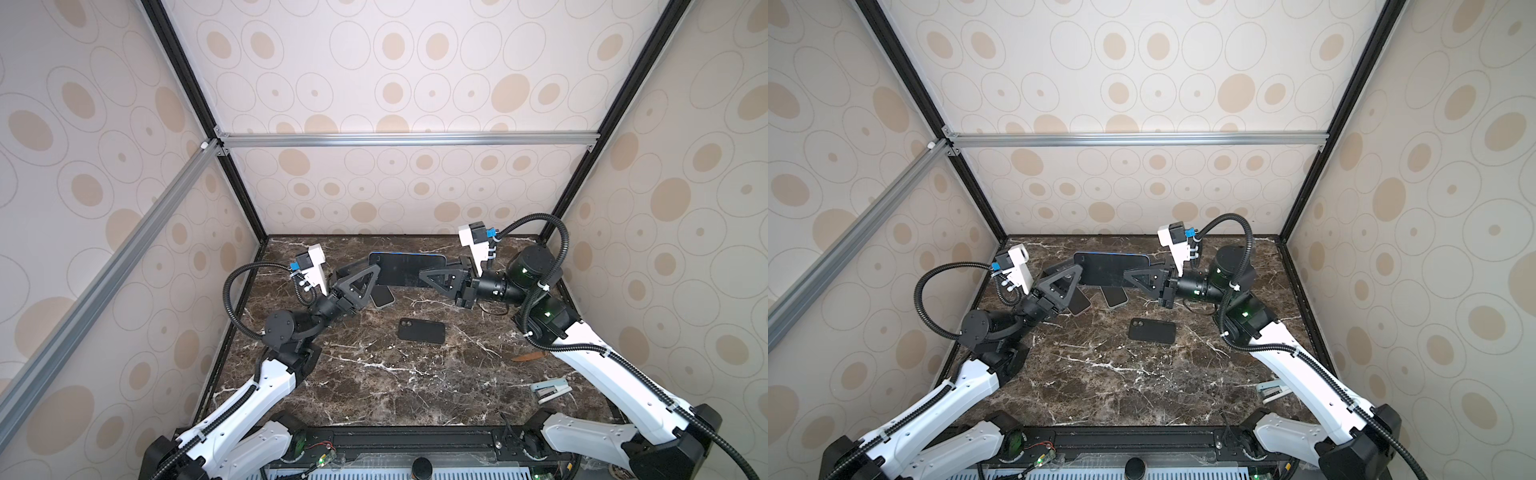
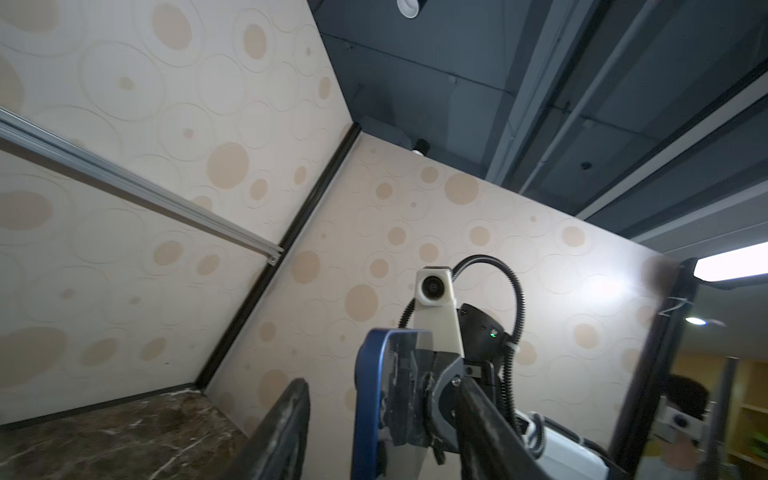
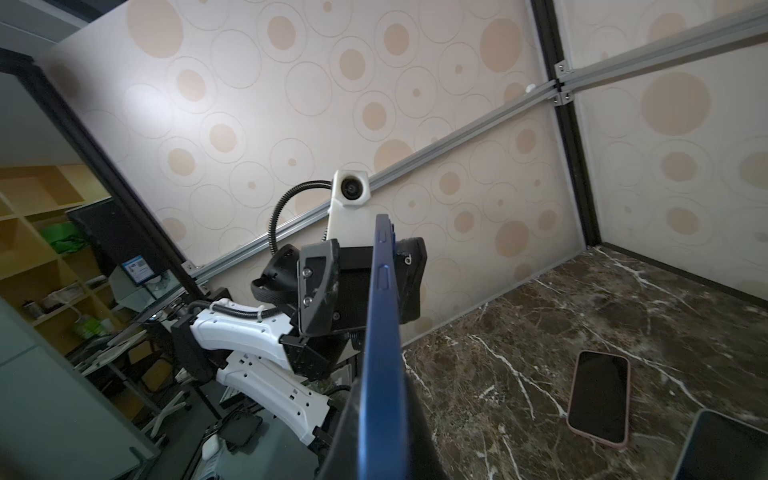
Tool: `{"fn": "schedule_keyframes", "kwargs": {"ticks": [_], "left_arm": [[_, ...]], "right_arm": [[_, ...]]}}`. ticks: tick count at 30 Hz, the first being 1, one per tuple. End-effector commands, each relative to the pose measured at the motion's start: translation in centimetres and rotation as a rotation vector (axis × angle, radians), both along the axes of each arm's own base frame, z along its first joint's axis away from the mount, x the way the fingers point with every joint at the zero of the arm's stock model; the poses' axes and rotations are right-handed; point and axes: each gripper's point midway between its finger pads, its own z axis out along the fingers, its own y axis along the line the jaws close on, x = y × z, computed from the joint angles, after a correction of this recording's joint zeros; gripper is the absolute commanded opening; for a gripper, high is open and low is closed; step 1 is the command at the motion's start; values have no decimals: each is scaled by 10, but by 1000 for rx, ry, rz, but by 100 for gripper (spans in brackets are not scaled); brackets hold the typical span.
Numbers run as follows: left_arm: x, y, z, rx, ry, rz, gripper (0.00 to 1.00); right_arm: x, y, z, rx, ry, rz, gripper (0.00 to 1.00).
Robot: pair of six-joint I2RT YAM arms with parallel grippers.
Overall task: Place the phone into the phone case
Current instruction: 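Raise the blue-edged phone upright, held between both grippers, then lower the held phone with both grippers down over the black case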
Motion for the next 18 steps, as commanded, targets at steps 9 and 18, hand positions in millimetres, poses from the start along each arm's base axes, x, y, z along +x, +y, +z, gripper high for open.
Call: {"fn": "schedule_keyframes", "kwargs": {"ticks": [9,18], "left_arm": [[82,37,-91,395,292,518,63],[99,-8,-186,602,494,380,59]], "right_arm": [[40,-72,-83,-361,224,-523,0],[37,-87,-163,-568,506,-582,0]]}}
